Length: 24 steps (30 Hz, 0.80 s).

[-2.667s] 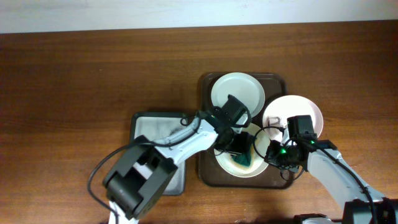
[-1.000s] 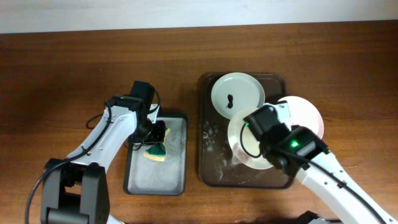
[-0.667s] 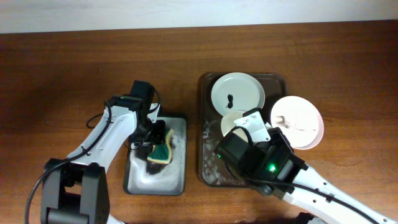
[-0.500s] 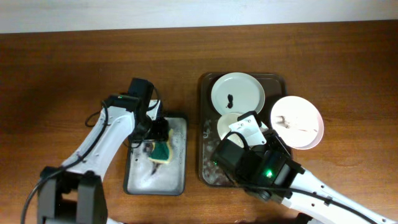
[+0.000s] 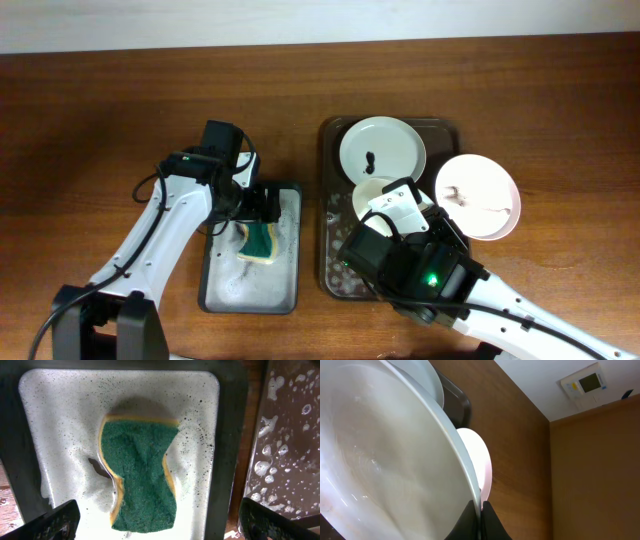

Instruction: Clean dirty plates on tray and stack at the side

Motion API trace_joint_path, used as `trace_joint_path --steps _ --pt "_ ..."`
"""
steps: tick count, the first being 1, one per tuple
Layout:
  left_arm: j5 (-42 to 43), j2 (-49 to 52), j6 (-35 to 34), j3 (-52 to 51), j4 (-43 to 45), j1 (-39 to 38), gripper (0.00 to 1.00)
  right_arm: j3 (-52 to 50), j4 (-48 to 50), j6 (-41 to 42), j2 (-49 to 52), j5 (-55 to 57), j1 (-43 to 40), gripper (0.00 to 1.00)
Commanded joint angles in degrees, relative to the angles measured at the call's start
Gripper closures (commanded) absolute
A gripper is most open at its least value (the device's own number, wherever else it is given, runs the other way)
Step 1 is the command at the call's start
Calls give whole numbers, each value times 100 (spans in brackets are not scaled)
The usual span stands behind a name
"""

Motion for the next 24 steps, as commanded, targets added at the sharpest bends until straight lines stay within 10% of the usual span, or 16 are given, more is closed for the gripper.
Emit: trace_joint_path --steps 1,18,24 --pt "98 -81 55 83 9 15 0 129 0 52 -63 240 48 96" --pt "98 -81 55 83 -9 15 0 118 -278 813 243 -52 -374 96" --pt "98 -81 55 83 -9 15 0 142 -2 1351 144 -1945 -1390 96"
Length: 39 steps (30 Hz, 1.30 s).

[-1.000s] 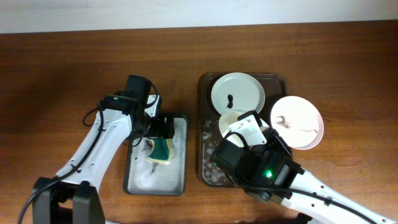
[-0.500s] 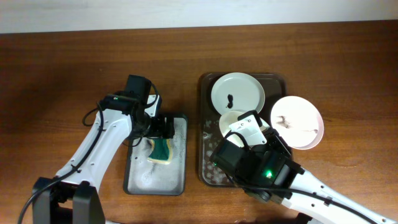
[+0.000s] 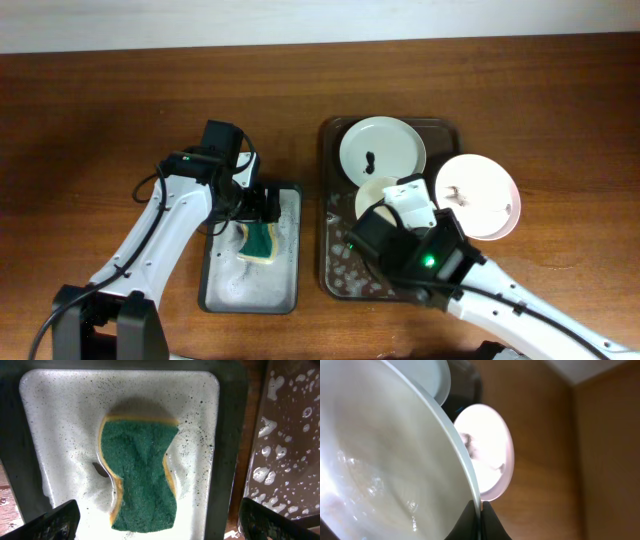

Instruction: Clean dirty plates on tray and stack at the side

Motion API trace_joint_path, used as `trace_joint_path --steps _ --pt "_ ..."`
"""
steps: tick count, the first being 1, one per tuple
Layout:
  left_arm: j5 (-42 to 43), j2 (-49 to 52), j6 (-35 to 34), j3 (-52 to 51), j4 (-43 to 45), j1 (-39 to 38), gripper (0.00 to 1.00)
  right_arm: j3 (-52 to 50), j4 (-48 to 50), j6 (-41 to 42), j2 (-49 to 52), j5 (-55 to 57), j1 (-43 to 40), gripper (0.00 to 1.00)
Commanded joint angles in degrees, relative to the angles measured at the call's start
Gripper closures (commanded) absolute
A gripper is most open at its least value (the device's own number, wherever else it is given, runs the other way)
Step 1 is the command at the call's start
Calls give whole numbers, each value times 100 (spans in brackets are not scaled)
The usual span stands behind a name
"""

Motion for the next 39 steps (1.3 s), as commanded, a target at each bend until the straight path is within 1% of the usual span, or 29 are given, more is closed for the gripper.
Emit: trace_joint_path --steps 1,3,4,6,7,8,10,12,14,17,20,21,22,23,24,27,28,29,30,31,33,35,38,39 --pt "98 -81 55 83 -7 15 0 149 184 199 -125 -1298 -1091 96" --pt "101 -81 55 83 -7 15 0 273 608 -1023 -258 -3274 -2909 96" --pt "101 -81 55 83 -7 15 0 315 734 -1403 -262 -4019 -3606 96" --pt "101 -81 55 83 -7 15 0 332 920 -1821 -254 -5318 -4968 96" --pt "101 -81 55 83 -7 15 0 332 1029 -1864 -219 -5906 -5875 96" --pt "101 -81 55 83 -7 15 0 330 1150 -1858 -160 -6236 -6658 96" --pt "103 -81 52 83 -9 15 0 330 1386 -1838 57 -6629 -7952 96" --pt "101 -81 55 83 -28 15 0 330 1537 -1672 466 -6629 -9114 96" --pt "101 -81 55 83 -33 15 0 328 1639 -1432 846 -6625 -9687 96" --pt "101 -81 55 83 -33 15 0 328 1878 -710 1725 -6625 -10373 96" --pt "101 -81 55 83 -94 15 0 328 2251 -651 2343 -6518 -10666 96" --pt "101 -81 55 83 -98 15 0 328 2396 -656 2470 -6498 -10721 93" --pt "101 -81 55 83 -105 15 0 328 2437 -669 2490 -6502 -10725 66" --pt "101 -81 55 83 -111 15 0 330 2433 -673 2481 -6592 -10701 45" --pt "101 -81 55 83 -111 15 0 330 2441 -868 2472 -6872 -10631 38" --pt "98 -81 55 83 -111 15 0 330 2415 -1572 2455 -7735 -10310 38" --pt "101 -81 55 83 -111 15 0 330 2302 -1954 2446 -8113 -10104 39" --pt "101 -81 55 83 -111 15 0 330 2096 -2310 2446 -8115 -9805 40" --pt "101 -81 55 83 -114 15 0 306 1873 -2503 2446 -7545 -9329 42" --pt "101 -81 55 83 -114 15 0 284 1827 -2503 2446 -7104 -9025 44" --pt "101 -81 55 83 -114 15 0 243 1928 -2476 2448 -6137 -8319 45" --pt "101 -81 55 83 -120 15 0 243 2138 -2481 2452 -5751 -7775 46" --pt "101 -81 55 83 -140 15 0 240 2441 -2476 2459 -4942 -7204 54" --pt "101 -81 55 83 -140 15 0 240 2529 -2476 2459 -4927 -7158 56"
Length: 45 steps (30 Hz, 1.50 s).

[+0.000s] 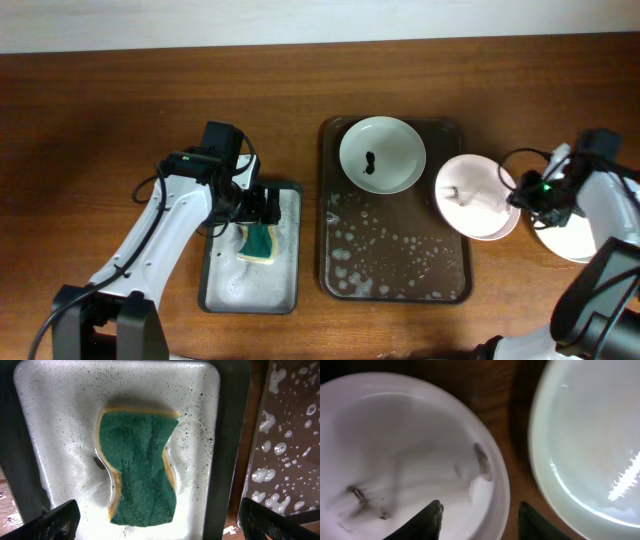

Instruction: Clean dirty plates on tray and stack at the side

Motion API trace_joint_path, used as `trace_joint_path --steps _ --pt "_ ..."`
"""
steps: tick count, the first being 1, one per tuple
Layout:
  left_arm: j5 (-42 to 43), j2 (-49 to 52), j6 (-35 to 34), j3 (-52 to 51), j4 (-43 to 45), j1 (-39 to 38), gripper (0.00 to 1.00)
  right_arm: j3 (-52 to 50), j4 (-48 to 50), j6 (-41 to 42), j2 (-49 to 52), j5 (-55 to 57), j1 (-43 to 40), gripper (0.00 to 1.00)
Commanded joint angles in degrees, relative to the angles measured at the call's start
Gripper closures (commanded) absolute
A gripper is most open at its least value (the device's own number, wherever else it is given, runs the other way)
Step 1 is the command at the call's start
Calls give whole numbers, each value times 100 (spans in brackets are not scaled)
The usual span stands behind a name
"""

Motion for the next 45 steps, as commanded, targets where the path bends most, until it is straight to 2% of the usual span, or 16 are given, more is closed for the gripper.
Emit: trace_joint_path --steps 1,3,12,13,16,17,21,25,30,34,36,38,39,41,43,45 --pt "61 -81 55 79 -11 15 0 -11 232 -61 -35 708 208 60" --pt "61 -81 55 79 -13 15 0 -11 358 -63 -35 710 192 66" --pt "63 -81 52 79 -31 15 0 -20 789 -63 715 463 201 67" --pt "63 -81 55 79 -33 15 0 -20 817 -63 756 538 201 70" --pt "63 -81 52 79 -31 15 0 -20 817 -63 796 533 203 95" --pt "63 -81 55 79 -31 15 0 -20 778 -63 796 533 203 96" --pt "63 -81 55 79 -33 15 0 -17 354 -61 737 463 205 96" --pt "63 -81 52 79 -31 15 0 -17 -328 -66 136 -37 284 96" --pt "63 -81 55 79 -61 15 0 -20 -2074 -11 -398 -50 1069 96" --pt "63 -81 55 79 -70 15 0 -131 -2426 1154 -398 -72 1967 96" --pt "61 -81 55 79 -70 15 0 -256 -2404 1596 -398 -101 2406 91" --pt "61 -81 55 79 -68 15 0 -275 -2319 1633 -398 -667 2610 77" --pt "61 -81 55 79 -68 15 0 -262 -2319 1550 -404 -859 2590 70" --pt "61 -81 55 79 -94 15 0 -28 -2273 778 -415 -855 2393 65" --pt "61 -81 55 79 -90 15 0 348 -1893 -887 -415 -748 2173 66" --pt "61 -81 55 79 -81 15 0 345 -1318 -2079 -378 -748 2216 71"
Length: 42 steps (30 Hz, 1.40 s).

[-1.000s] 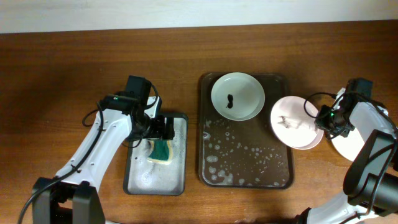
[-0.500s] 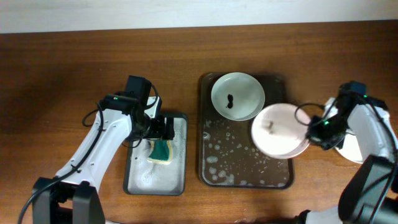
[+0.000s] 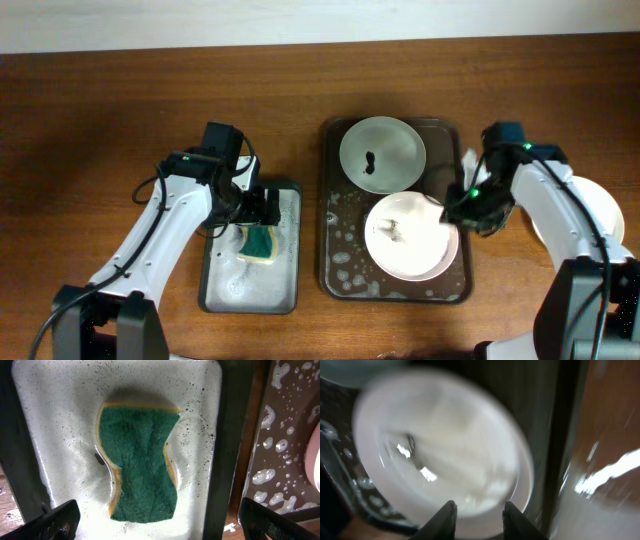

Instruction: Clean dirty plates on tray and stack at the side

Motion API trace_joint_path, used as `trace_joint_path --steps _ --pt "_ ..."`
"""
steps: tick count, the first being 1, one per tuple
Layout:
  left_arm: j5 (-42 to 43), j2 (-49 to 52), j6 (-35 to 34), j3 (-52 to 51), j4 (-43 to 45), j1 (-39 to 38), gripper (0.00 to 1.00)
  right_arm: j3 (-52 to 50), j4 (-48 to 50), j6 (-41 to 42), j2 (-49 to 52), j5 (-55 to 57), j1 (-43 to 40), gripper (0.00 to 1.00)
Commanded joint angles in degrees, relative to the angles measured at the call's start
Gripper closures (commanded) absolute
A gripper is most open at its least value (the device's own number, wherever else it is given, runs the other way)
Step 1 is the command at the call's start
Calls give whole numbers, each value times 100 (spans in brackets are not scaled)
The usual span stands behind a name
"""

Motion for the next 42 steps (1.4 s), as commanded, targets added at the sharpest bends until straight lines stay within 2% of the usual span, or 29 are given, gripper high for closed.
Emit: trace_joint_path --steps 1,3,5,8,11,18,19,20,21,24,27,29,31,33,38,41,42 --pt "61 -81 55 79 11 15 0 149 614 -2190 9 -72 48 72" --pt "61 -81 55 79 9 15 0 149 1121 -2656 140 -22 83 74" --pt "61 -81 55 79 9 15 0 149 1443 -2782 308 286 109 74" --pt "61 -81 55 79 11 15 0 142 1471 -3086 509 389 109 74" --pt "59 -81 55 79 33 15 0 122 1370 -3086 800 70 184 73" --pt "61 -81 55 79 31 15 0 -111 1462 -3101 1143 125 407 75" --pt "61 -81 55 79 31 15 0 -144 1506 -3051 1220 229 407 78" --pt "61 -81 55 79 31 15 0 -142 1543 -2839 1239 387 400 89" --pt "61 -81 55 79 31 15 0 -111 1539 -2387 1220 627 400 96" --pt "61 -81 55 79 31 15 0 68 1213 -1770 1211 699 400 96" --pt "61 -81 55 79 31 15 0 151 929 -1663 1084 638 411 96" --pt "61 -81 55 79 31 15 0 166 1032 -1993 837 634 411 71" --pt "61 -81 55 79 33 15 0 166 1220 -2712 732 634 411 62" --pt "61 -81 55 79 33 15 0 164 1440 -3132 765 636 411 63" --pt "59 -81 55 79 33 15 0 164 1762 -3534 778 743 411 63" --pt "59 -81 55 79 46 15 0 114 1801 -3512 1040 761 411 62" --pt "61 -81 55 79 52 15 0 94 1825 -3449 1189 726 411 65"
